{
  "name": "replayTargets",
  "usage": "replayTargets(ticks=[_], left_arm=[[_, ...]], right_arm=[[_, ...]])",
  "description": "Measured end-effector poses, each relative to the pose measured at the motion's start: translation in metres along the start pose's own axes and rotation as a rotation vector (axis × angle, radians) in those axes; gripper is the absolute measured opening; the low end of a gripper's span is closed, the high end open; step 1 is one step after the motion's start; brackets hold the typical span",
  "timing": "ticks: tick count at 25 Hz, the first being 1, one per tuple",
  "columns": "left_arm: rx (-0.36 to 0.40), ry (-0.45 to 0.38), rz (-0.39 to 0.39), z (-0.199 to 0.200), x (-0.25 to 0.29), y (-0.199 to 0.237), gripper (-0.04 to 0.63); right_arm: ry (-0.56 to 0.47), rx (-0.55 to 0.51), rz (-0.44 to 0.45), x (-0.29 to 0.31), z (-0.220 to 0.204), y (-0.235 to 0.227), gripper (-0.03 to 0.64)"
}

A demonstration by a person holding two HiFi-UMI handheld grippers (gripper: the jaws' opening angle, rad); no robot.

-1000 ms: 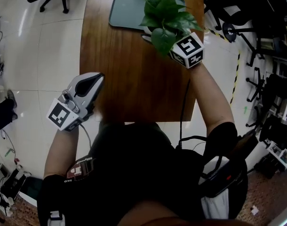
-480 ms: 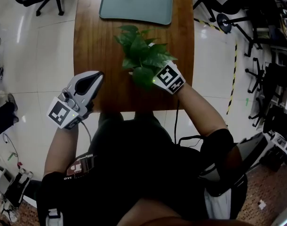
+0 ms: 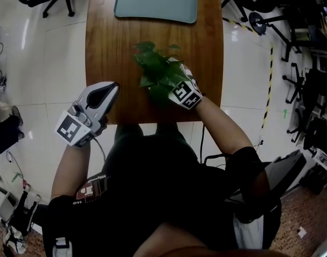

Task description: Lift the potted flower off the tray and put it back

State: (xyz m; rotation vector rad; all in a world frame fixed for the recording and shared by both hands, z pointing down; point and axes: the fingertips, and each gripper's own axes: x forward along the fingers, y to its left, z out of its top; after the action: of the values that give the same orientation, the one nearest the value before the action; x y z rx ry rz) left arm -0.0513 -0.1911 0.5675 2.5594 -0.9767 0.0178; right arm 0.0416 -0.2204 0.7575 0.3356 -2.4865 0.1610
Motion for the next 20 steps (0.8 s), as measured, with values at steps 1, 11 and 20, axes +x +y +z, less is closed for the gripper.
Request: replayTargets(ticks=[1,11,20], left_arm=[[0.002,-0.004,-0.001,0.002,0.0,-0.001,-0.002],[0.036,-0.072,-0.008,0.05,-0.01,-0.02,-0.002],[0.126,-0.185,-0.007,0.123,-0.016,-0.053,-0.002]], right_arm=[[0.009,0.007,0.001,-0.002,-0.001,0.0,0.548],[0.023,0.135,-0.11,-0.108,-0.009,-0.011,0.484],[-0.332,0.256,-0.262,-0.245,0.104,-0.026,0.2]])
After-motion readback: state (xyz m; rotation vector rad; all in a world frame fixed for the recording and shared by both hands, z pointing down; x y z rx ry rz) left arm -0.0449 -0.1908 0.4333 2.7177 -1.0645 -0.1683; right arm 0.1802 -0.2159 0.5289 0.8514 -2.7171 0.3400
